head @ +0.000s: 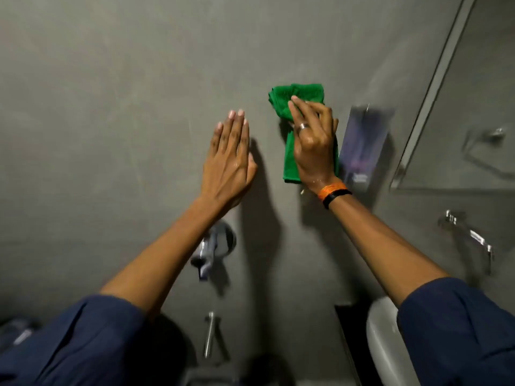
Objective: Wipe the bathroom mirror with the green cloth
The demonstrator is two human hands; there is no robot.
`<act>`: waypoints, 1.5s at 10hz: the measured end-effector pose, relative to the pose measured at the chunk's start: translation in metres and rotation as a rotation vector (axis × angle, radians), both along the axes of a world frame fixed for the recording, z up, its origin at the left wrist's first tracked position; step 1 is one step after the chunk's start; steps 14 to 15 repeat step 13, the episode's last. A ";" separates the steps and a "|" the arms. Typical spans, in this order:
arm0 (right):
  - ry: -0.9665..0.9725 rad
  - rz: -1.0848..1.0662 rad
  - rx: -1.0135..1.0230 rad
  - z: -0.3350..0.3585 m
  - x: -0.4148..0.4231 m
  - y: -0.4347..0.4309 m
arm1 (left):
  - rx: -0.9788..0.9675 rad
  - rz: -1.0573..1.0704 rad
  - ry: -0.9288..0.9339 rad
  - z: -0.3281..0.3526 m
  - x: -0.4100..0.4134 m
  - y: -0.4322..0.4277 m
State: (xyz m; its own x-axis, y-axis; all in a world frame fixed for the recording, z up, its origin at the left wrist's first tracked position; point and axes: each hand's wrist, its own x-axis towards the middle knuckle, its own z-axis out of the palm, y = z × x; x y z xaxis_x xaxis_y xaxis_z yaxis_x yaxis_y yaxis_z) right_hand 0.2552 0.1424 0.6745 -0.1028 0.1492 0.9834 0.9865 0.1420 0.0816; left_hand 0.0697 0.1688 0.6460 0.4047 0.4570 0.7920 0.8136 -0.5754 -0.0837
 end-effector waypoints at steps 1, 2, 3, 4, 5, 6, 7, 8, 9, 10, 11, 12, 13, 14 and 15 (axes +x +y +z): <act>0.117 0.052 -0.144 -0.077 -0.016 -0.019 | -0.142 -0.029 0.010 -0.071 -0.007 -0.012; 0.278 0.068 -0.434 -0.200 -0.037 -0.046 | -0.330 -0.014 0.050 -0.181 -0.016 -0.036; 0.342 0.090 -0.585 -0.274 -0.050 -0.070 | -0.440 -0.007 0.060 -0.247 -0.023 -0.058; 0.423 0.121 -0.810 -0.391 -0.070 -0.106 | -0.650 -0.007 0.114 -0.356 -0.037 -0.096; 0.464 0.156 -0.938 -0.464 -0.080 -0.133 | -0.753 0.004 0.137 -0.428 -0.054 -0.121; 0.431 0.130 -1.164 -0.569 -0.090 -0.172 | -0.870 0.046 0.193 -0.528 -0.079 -0.157; 0.415 0.089 -1.319 -0.634 -0.096 -0.188 | -0.958 0.059 0.252 -0.588 -0.089 -0.176; 0.351 -0.054 -1.568 -0.713 -0.106 -0.197 | -1.043 0.078 0.298 -0.660 -0.088 -0.193; 0.246 -0.121 -1.654 -0.757 -0.108 -0.202 | -1.075 0.069 0.284 -0.701 -0.083 -0.199; 0.226 -0.112 -1.568 -0.796 -0.109 -0.209 | -1.101 0.068 0.262 -0.752 -0.076 -0.208; 0.222 -0.144 -1.538 -0.804 -0.109 -0.211 | -1.123 0.083 0.256 -0.769 -0.073 -0.216; 0.223 -0.139 -1.586 -0.787 -0.111 -0.204 | -1.191 0.099 0.299 -0.759 -0.071 -0.214; 0.250 -0.132 -1.555 -0.763 -0.110 -0.203 | -1.186 0.103 0.255 -0.735 -0.068 -0.209; 0.250 -0.132 -1.555 -0.763 -0.110 -0.203 | -1.186 0.103 0.255 -0.735 -0.068 -0.209; 0.250 -0.132 -1.555 -0.763 -0.110 -0.203 | -1.186 0.103 0.255 -0.735 -0.068 -0.209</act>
